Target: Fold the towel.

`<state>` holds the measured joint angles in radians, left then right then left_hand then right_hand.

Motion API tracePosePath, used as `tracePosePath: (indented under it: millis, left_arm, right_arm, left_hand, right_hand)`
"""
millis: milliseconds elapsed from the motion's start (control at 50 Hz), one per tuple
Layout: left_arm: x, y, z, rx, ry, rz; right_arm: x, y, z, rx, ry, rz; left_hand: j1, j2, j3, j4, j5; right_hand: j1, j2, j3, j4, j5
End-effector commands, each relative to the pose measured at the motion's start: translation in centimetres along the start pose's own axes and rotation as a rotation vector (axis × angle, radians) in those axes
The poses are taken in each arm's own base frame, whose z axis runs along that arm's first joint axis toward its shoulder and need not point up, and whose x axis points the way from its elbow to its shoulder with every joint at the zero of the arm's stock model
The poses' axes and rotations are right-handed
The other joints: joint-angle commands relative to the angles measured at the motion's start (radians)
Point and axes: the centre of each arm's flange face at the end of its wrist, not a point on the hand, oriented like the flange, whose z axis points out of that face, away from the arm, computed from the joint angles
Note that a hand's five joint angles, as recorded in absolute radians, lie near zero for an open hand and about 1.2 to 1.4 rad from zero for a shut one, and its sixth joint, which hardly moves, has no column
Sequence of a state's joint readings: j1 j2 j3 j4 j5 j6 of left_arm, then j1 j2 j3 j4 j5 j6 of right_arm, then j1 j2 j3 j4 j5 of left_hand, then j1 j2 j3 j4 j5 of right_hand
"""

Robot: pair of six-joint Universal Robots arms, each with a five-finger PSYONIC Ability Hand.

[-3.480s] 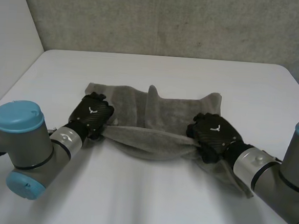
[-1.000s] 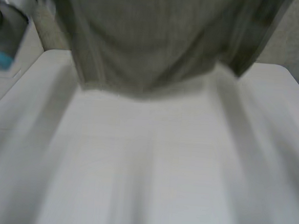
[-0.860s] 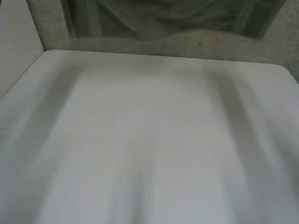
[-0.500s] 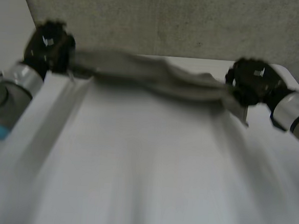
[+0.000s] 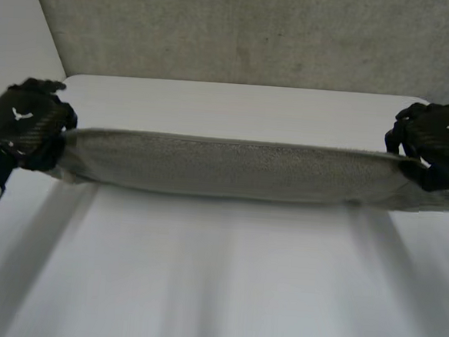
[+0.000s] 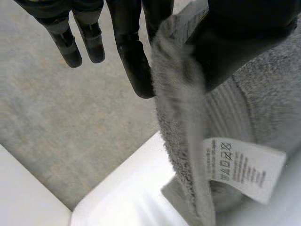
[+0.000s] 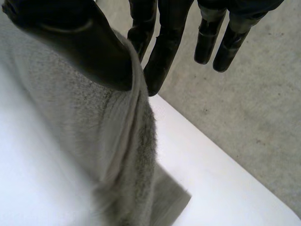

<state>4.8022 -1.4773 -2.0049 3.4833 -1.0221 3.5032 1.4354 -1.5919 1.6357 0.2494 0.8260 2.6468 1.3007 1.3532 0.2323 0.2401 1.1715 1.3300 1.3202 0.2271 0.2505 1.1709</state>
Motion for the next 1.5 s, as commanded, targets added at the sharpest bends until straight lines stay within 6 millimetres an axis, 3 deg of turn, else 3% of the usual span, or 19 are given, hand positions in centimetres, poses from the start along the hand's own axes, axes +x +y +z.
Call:
tracePosePath:
  millis: [20,40,140,200,240,400,560,800,880,920,940,980,1020,1060,1160,1260,1380,1460,1500]
  left_arm:
    - [-0.1,1.7,3.7,-0.032,0.054,-0.026]
    - [-0.1,1.7,3.7,-0.032,0.054,-0.026]
    - [2.6,4.5,7.7,-0.079,0.141,-0.053]
    - [2.4,5.3,8.6,-0.092,0.125,-0.054]
    - [2.5,6.9,10.2,-0.119,0.101,-0.055]
    - [2.6,8.7,13.2,-0.120,0.074,-0.043]
    - [2.3,9.9,15.0,-0.117,0.047,-0.034]
    - [2.4,10.8,15.3,-0.145,0.029,-0.038]
    - [2.4,10.9,15.3,-0.145,0.029,-0.038]
    - [2.4,11.0,15.3,-0.149,0.028,-0.039]
    - [2.4,11.0,15.3,-0.149,0.028,-0.039]
    - [2.3,11.0,15.3,-0.158,0.010,-0.037]
    - [2.3,10.8,15.3,-0.159,-0.006,-0.032]
    - [2.2,10.6,15.4,-0.159,-0.021,-0.029]
    - [1.6,9.7,15.4,-0.145,-0.053,-0.021]
    - [1.0,8.0,14.9,-0.125,-0.075,-0.016]
    - [1.3,6.4,11.9,-0.172,-0.076,-0.040]
    - [2.1,5.3,8.7,-0.190,-0.058,-0.049]
    - [2.4,5.1,7.8,-0.191,-0.058,-0.052]
  right_arm:
    - [2.1,2.3,4.5,-0.046,-0.035,0.012]
    - [2.1,2.3,4.5,-0.046,-0.035,0.012]
    - [1.2,4.2,8.8,-0.084,-0.078,-0.089]
    - [1.3,5.5,10.3,-0.098,-0.088,-0.109]
    - [1.4,6.0,11.0,-0.098,-0.088,-0.119]
    - [2.6,8.2,13.9,-0.055,-0.026,-0.156]
    - [3.0,9.5,16.0,-0.029,0.023,-0.177]
    - [2.7,11.3,18.2,0.008,0.065,-0.147]
    - [2.4,11.6,18.4,0.004,0.058,-0.144]
    - [2.2,11.8,18.5,0.000,0.053,-0.140]
    - [2.1,11.9,18.5,-0.003,0.053,-0.137]
    - [2.0,12.1,18.6,-0.009,0.058,-0.136]
    - [2.4,12.0,18.3,-0.032,0.101,-0.136]
    - [2.6,11.9,18.2,-0.045,0.135,-0.139]
    - [3.1,10.6,17.5,-0.055,0.201,-0.149]
    - [3.3,7.1,14.8,-0.018,0.240,-0.130]
    - [2.4,4.7,11.5,0.020,0.240,-0.030]
    - [1.0,5.0,10.0,-0.004,0.207,0.011]
    - [-0.7,6.4,8.7,-0.069,0.150,0.049]
  left_hand:
    - [0.096,0.043,-0.058,-0.066,0.050]
    - [0.096,0.043,-0.058,-0.066,0.050]
    - [0.096,0.043,-0.058,-0.066,0.050]
    - [0.096,0.043,-0.058,-0.066,0.050]
    - [0.096,0.043,-0.058,-0.066,0.050]
    - [0.096,0.043,-0.058,-0.066,0.050]
    - [0.096,0.043,-0.058,-0.066,0.050]
    - [0.096,0.043,-0.058,-0.066,0.050]
    - [0.096,0.043,-0.058,-0.066,0.050]
    - [-0.313,-0.365,-0.058,-0.066,-0.358]
    - [-0.315,-0.368,-0.058,-0.066,-0.360]
    - [-0.966,-1.019,-0.058,-0.066,-1.011]
    - [-1.118,-1.171,-0.058,-0.066,-1.163]
    - [-1.111,-1.163,-0.058,-0.066,-1.156]
    - [-1.114,-1.166,-0.058,-0.066,-1.159]
    - [-1.114,-1.166,-0.058,-0.066,-1.159]
    - [-1.087,-1.140,-0.058,-0.066,-1.132]
    - [-1.087,-1.140,-0.058,-0.066,-1.132]
    - [-1.090,-1.143,-0.058,-0.066,-1.135]
  right_hand:
    - [0.066,0.076,-0.053,-0.076,0.051]
    - [0.066,0.076,-0.053,-0.076,0.051]
    - [0.066,0.076,-0.053,-0.076,0.051]
    - [0.066,0.076,-0.053,-0.076,0.051]
    - [0.066,0.076,-0.053,-0.076,0.051]
    - [0.066,0.076,-0.053,-0.076,0.051]
    - [0.066,0.076,-0.053,-0.076,0.051]
    - [0.066,0.076,-0.053,-0.076,0.051]
    - [0.066,0.076,-0.053,-0.076,0.051]
    - [0.066,0.076,-0.053,-0.076,0.051]
    - [0.066,0.076,-0.053,-0.076,0.051]
    - [-0.018,-0.008,-0.053,-0.076,-0.033]
    - [-1.011,-1.001,-0.053,-0.076,-1.026]
    - [-1.155,-1.146,-0.053,-0.076,-1.171]
    - [-1.155,-1.146,-0.053,-0.076,-1.171]
    - [-1.155,-1.146,-0.053,-0.076,-1.171]
    - [-1.155,-1.146,-0.053,-0.076,-1.171]
    - [-1.155,-1.146,-0.053,-0.076,-1.171]
    - [-1.155,-1.146,-0.053,-0.076,-1.171]
